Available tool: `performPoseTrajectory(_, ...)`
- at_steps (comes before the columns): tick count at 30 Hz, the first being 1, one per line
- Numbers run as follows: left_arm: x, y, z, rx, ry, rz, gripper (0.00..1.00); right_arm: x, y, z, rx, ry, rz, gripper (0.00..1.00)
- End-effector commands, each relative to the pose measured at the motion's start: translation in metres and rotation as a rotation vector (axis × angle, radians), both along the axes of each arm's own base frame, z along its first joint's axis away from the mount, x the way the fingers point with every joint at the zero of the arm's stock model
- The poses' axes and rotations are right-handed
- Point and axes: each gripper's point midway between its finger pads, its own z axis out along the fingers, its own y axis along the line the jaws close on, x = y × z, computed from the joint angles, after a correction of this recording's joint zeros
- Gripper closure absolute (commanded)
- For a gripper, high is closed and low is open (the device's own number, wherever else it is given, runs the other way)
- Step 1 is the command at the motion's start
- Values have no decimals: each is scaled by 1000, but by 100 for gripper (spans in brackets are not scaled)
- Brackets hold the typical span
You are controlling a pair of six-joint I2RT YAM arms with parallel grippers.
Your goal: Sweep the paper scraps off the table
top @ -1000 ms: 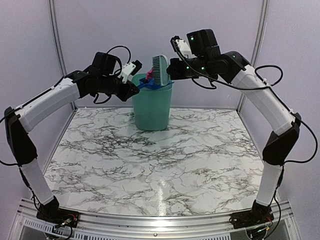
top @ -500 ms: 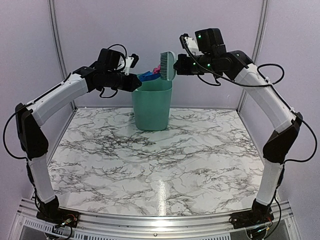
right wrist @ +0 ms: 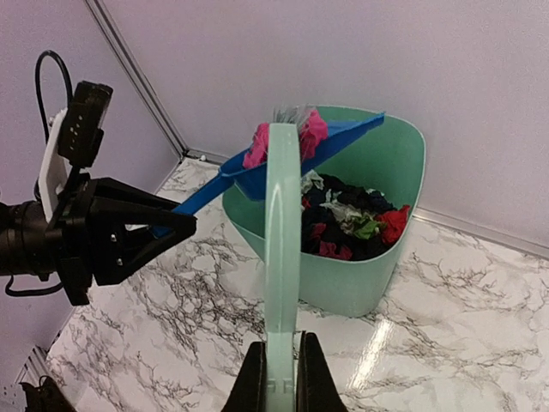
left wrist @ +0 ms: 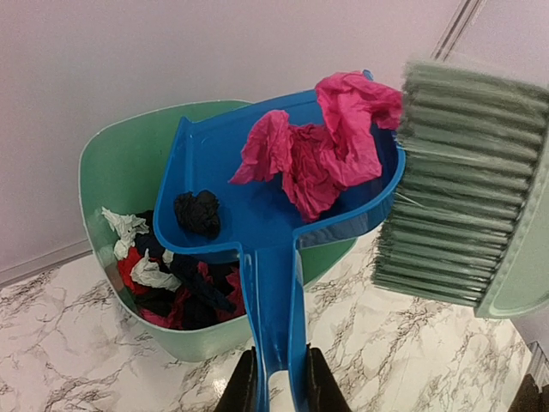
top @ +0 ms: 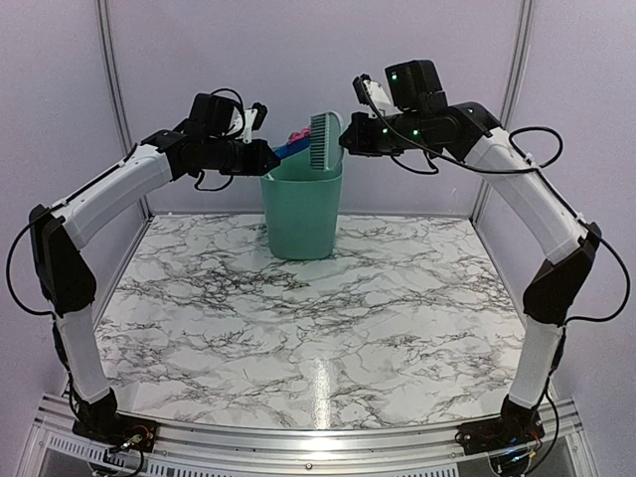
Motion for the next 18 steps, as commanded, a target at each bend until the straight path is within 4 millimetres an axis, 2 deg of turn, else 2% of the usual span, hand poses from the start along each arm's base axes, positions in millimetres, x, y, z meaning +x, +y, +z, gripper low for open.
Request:
performPoseTrajectory(1, 8, -4, 12, -80, 6, 19, 100, -8, -18, 1, -4, 22, -37, 100)
performPoseTrajectory(5, 10, -3, 5, -130, 67, 52, 100, -20, -42, -2, -42, 37, -99, 100)
performPoseTrajectory(8, 14, -4, -2, -199, 144, 79, 100, -31, -65, 5, -48, 22, -161, 100)
performPoseTrajectory(12, 19, -10, -1, -303, 231, 101, 100, -43, -89, 14, -44, -5, -226, 100)
performPoseTrajectory(18, 22, -10, -3, -462, 394, 169, 100, -51, -101, 12, -33, 5, -257, 100)
